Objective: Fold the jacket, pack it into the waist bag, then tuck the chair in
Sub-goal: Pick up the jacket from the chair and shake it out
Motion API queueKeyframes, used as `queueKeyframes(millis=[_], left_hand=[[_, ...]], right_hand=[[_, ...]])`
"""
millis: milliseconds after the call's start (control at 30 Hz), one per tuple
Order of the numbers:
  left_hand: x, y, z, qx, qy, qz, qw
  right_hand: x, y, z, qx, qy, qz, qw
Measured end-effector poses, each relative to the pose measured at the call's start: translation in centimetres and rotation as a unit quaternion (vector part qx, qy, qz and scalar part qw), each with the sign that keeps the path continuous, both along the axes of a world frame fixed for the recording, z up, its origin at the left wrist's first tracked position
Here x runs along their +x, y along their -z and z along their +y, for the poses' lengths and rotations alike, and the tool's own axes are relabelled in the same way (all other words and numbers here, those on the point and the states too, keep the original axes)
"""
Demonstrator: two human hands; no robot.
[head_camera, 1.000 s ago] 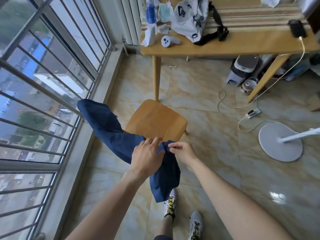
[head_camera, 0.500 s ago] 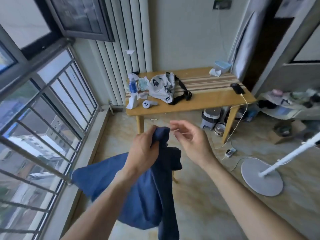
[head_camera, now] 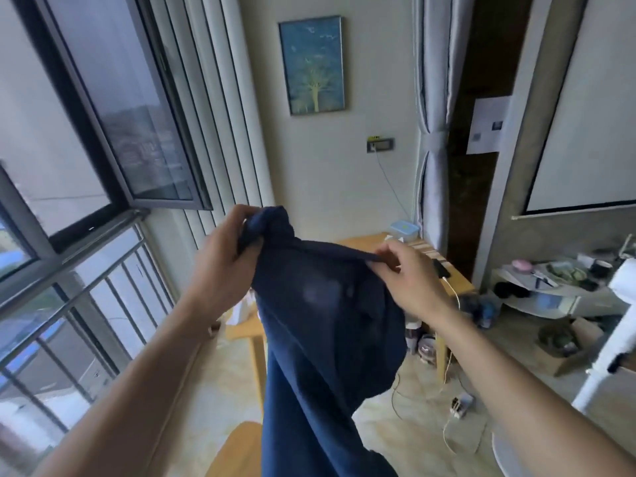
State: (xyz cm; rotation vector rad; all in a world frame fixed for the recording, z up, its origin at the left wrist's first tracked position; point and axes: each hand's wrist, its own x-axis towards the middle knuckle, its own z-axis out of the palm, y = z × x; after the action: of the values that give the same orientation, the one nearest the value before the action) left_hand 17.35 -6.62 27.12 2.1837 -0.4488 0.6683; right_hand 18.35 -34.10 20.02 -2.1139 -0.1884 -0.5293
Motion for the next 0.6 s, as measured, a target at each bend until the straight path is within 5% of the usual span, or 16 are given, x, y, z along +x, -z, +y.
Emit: queueKeyframes(millis=[200,400,500,600], left_hand=[[2.5,1.6,-7.0,0.101,-0.102,0.008,0.99],[4.7,2.1,-15.0,0.035,-0.189,0.033,0.981],[6.6,1.5,-17.9,-0.059,-0.176,0.099,0.978],[8.0,0.5,-20.9,-0.212,-0.051,0.157,0.963]], right_hand=[[3.4,-4.2,-10.0,0.045,0.033,-0.096,0.994],[5.9,-7.4,-17.7,-0.07,0.005,-0.042,0.997],[4.6,-9.0,-18.9,-0.004,-0.162,0.077,0.984],[2.8,-9.7,-19.4,0.067,-0.397,0.203,0.892]])
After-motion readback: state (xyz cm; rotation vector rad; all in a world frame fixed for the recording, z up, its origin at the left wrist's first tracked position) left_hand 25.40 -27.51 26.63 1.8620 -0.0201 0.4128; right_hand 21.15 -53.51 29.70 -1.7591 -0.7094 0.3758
